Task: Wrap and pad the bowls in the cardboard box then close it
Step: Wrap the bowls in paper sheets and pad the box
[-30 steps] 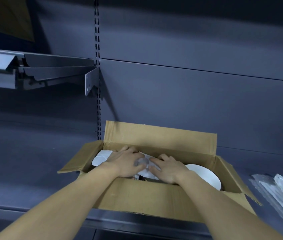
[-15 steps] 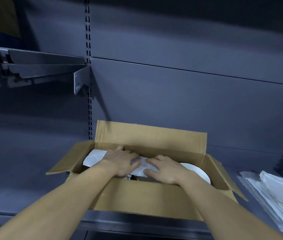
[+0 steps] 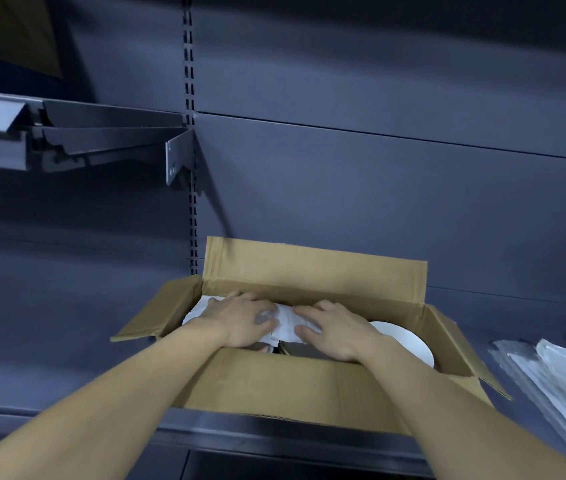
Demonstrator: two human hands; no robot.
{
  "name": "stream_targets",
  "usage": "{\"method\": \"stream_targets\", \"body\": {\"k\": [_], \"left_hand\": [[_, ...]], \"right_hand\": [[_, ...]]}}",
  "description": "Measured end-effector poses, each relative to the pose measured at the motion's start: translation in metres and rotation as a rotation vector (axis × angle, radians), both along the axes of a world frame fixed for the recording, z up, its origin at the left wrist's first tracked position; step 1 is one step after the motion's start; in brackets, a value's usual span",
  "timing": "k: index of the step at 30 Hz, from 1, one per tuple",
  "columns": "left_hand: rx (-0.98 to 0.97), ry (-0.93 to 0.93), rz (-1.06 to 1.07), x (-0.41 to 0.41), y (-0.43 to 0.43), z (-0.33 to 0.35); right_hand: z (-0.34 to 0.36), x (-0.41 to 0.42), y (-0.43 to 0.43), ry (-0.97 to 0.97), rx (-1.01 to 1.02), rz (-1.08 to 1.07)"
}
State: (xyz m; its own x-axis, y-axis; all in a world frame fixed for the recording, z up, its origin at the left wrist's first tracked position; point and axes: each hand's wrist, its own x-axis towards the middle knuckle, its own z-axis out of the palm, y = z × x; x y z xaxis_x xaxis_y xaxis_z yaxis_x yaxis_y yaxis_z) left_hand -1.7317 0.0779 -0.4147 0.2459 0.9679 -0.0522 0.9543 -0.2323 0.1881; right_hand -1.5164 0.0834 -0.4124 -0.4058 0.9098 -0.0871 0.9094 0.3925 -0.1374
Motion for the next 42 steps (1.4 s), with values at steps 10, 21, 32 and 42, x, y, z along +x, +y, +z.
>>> {"method": "stream_targets", "body": {"k": [10, 21, 32, 42], "left_hand": [[-0.021, 0.136, 0.032, 0.004, 0.001, -0.002], [0.001, 0.023, -0.029, -0.005, -0.003, 0.005], [0.017, 0.006, -0.051, -0.006, 0.004, -0.003], [0.048, -0.015, -0.025, -0.007, -0.002, 0.0]], "right_hand": [[-0.005, -0.008, 0.003, -0.045, -0.013, -0.025], [-0.007, -0.005, 0.001, -0.002, 0.011, 0.004], [-0.009, -0.007, 0.005, -0.012, -0.031, 0.008], [-0.005, 0.0, 0.0, 0.008, 0.035, -0.023]]}}
